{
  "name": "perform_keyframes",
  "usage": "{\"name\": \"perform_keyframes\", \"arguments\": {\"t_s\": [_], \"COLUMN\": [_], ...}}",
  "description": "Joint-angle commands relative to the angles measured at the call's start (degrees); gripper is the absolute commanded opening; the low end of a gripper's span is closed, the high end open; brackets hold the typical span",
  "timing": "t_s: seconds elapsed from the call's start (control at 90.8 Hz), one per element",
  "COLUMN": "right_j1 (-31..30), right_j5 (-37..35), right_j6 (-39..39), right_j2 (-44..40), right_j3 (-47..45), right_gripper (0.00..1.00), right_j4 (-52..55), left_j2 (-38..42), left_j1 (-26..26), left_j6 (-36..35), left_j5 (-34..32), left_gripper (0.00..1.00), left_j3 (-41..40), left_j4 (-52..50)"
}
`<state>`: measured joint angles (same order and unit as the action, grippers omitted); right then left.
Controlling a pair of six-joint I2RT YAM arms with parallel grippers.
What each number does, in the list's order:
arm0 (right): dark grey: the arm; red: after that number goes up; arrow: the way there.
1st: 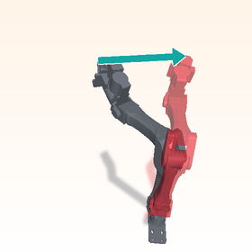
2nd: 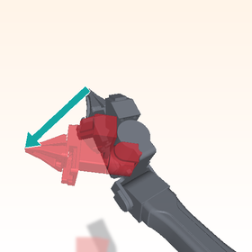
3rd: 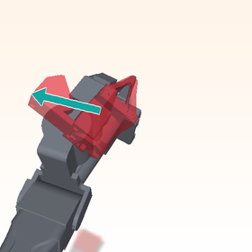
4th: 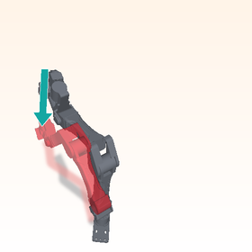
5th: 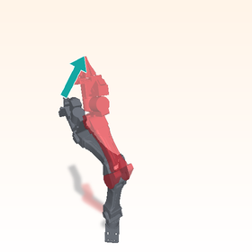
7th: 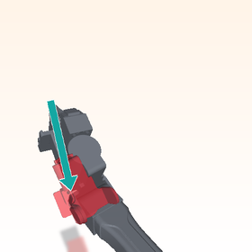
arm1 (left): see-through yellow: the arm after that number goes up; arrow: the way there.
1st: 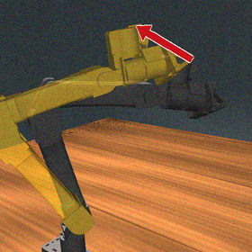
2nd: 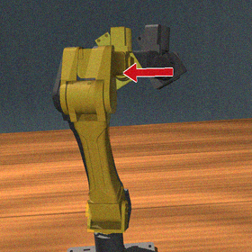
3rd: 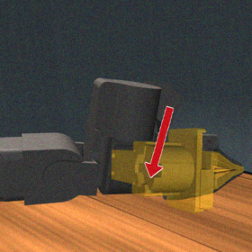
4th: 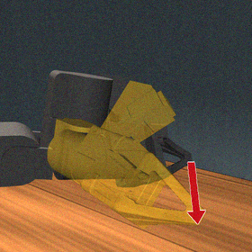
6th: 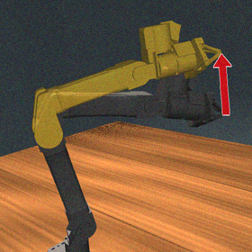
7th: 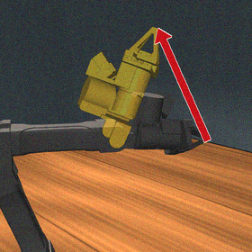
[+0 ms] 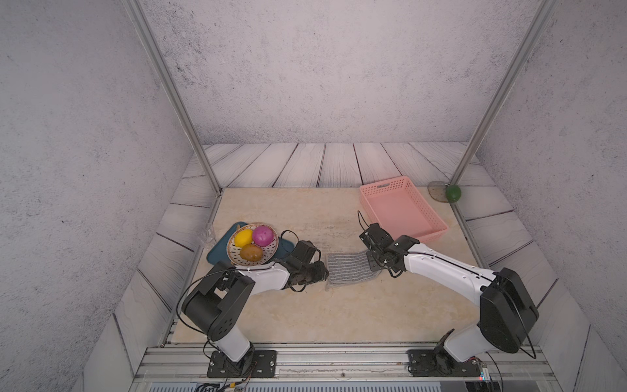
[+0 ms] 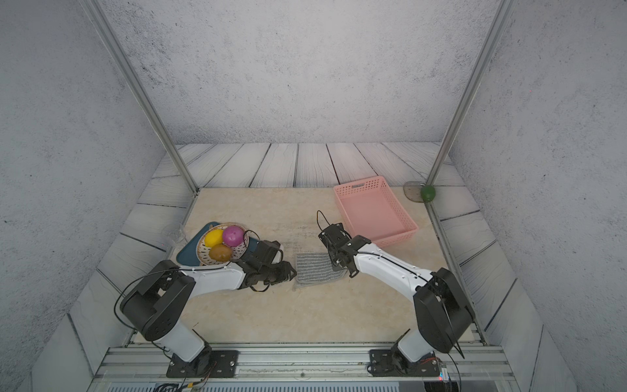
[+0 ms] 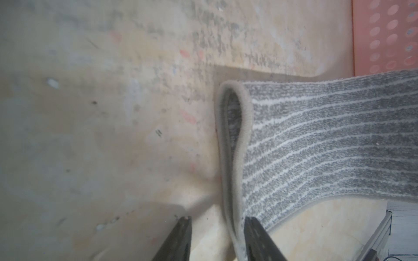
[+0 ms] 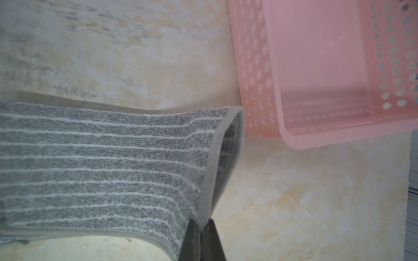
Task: Fold the square dishcloth
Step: Fold the cleaning item at the center of the board.
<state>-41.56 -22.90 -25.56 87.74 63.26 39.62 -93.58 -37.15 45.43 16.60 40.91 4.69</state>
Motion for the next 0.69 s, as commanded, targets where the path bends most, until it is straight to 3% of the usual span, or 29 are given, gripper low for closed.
{"name": "perform_keyframes", "arguments": {"t_s": [0.0,0.132,0.363,0.683], "right_j1": [-2.0,-4.5,-6.0,-6.0], "right_j5": [-0.8,1.8,12.7,21.4], "right_j6": [1.0,0.9,-1.3,-4.4], "right_j2": [1.2,2.7,5.9,11.3], "right_j3": [2.3,4.1,5.0,6.2], "right_gripper": [0.00,0.00,0.00,0.00], "right_j4": [2.1,1.2,-4.6,-10.0], "left_j2": [-2.0,-3.7,-4.6,-2.7], "left_j1": [-0.4,-0.4,-0.4,-0.4], "left_j6": [1.0,1.4,2.0,4.3], "left_j5": [1.0,1.5,1.9,1.3], "left_gripper": [0.37,0.28,0.18,0.15], "left_j3": [0.1,0.0,-0.6,-4.1], "left_j4": [0.3,1.4,2.8,8.6]}}
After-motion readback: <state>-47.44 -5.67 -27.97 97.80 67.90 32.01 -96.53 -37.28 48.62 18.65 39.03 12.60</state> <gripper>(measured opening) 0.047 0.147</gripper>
